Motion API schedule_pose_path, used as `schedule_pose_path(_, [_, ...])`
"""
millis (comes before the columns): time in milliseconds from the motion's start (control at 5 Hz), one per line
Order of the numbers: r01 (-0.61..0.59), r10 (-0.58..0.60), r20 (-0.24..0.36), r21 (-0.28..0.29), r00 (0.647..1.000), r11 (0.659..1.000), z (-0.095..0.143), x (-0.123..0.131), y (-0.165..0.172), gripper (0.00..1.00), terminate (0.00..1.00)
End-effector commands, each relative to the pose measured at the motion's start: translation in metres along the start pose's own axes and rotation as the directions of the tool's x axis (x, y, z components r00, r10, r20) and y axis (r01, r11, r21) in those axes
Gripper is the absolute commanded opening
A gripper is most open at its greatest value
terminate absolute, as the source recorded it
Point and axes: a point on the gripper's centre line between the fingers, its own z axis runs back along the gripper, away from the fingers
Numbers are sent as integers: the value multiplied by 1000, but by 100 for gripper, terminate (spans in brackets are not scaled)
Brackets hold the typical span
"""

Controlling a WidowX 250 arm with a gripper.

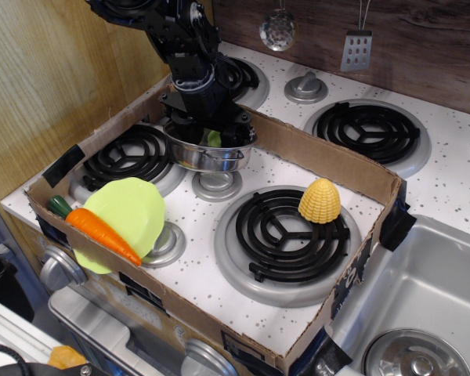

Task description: Take broccoli out of pan

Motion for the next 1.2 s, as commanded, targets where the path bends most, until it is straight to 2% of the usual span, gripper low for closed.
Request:
schedule_pose_path(0, [-14,14,28,16,1000,1000,14,26,-4,0,0])
schedule_pose_path(200, [-1,-1,40,46,999,999,29,31,-6,0,0])
schedule_pose_path(400, [-8,3,40,114,999,993,62,37,-7,0,0])
schedule_pose_path(600, [-44,38,35,183,999,982,93,27,-11,0,0])
schedule_pose_path(800, [-102,106,-2,242,994,965,125,7,-27,0,0])
schedule_pose_path(1000, [-198,212,-33,249,977,948,135,-29,-53,0,0])
